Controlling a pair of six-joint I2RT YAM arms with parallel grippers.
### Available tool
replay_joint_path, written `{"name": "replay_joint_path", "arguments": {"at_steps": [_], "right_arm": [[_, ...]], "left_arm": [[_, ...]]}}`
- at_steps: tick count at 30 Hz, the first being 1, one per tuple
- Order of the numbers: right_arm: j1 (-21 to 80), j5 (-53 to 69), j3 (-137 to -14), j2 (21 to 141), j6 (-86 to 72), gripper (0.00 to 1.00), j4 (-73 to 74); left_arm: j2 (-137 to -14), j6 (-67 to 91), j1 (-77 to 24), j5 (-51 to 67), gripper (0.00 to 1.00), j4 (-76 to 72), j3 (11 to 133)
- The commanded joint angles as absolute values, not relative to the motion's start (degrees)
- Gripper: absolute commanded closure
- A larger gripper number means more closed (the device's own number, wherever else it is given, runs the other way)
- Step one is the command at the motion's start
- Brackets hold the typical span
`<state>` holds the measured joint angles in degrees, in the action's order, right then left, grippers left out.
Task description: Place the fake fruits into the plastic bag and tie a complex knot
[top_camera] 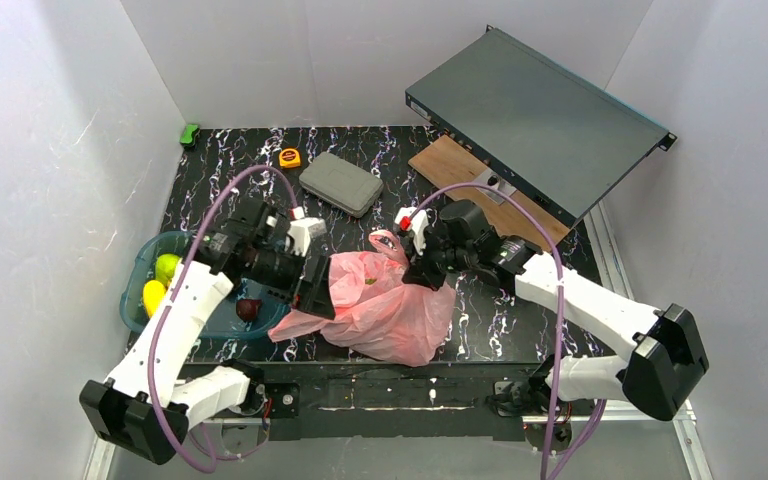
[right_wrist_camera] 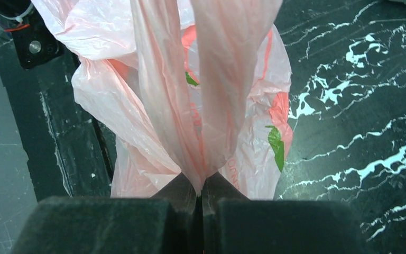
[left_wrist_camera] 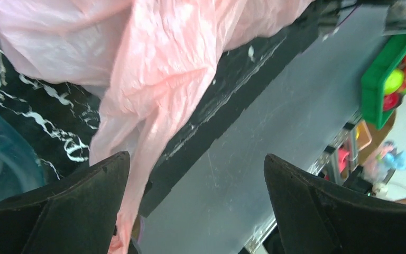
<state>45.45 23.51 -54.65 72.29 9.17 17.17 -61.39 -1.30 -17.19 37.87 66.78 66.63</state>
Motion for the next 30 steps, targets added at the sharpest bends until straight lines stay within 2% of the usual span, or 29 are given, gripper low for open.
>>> {"name": "replay_joint_path", "arguments": {"at_steps": [1, 5, 7, 8, 10, 11, 12, 15, 19, 25, 28, 30], "right_arm": [[44.6, 20.6, -54.0, 68.3, 8.9, 0.99, 18.3], [43.2, 20.2, -52.9, 65.8, 9.0, 0.99, 20.9], [42.5, 20.2, -52.3, 64.3, 9.3, 0.99, 22.3], [42.3, 20.3, -52.1, 63.6, 9.6, 0.99, 22.8], [41.9, 21.0, -52.1, 62.4, 10.5, 0.99, 23.8], [41.8, 21.7, -52.4, 62.0, 10.7, 0.99, 24.2], [41.7, 22.8, -52.9, 61.8, 10.9, 0.99, 24.6], [41.6, 29.0, -56.1, 63.2, 10.8, 0.99, 25.8], [41.5, 36.9, -64.4, 68.6, 7.5, 0.99, 26.9], [41.9, 48.0, -78.2, 81.0, -0.9, 0.99, 29.0], [44.2, 47.1, -79.9, 86.2, -1.9, 0.99, 28.3], [46.4, 43.8, -79.7, 89.0, -0.3, 0.99, 29.3]], "left_arm": [[-60.7, 4.5, -22.3, 28.0, 0.02, 65.1, 61.9], [-60.2, 7.2, -22.1, 22.8, 0.02, 63.3, 58.5], [-60.6, 6.3, -22.1, 24.8, 0.11, 63.7, 58.5], [-60.6, 5.6, -22.1, 26.1, 0.21, 63.6, 58.7], [-60.8, 2.8, -22.1, 32.1, 0.57, 61.7, 60.4], [-61.3, -0.3, -22.5, 33.8, 0.71, 61.5, 62.5], [-62.2, -5.0, -24.0, 32.8, 0.79, 61.9, 65.4], [-64.4, -22.6, -28.1, 26.9, 0.96, 64.5, 73.4], [-60.2, -48.5, -29.2, 26.6, 1.0, 62.6, 74.0], [-41.0, -94.5, -29.6, 30.3, 1.0, 56.4, 51.3], [-30.9, -104.3, -29.6, 30.7, 1.0, 48.0, 38.7], [-28.0, -108.0, -29.5, 30.1, 1.0, 47.3, 35.1]]}}
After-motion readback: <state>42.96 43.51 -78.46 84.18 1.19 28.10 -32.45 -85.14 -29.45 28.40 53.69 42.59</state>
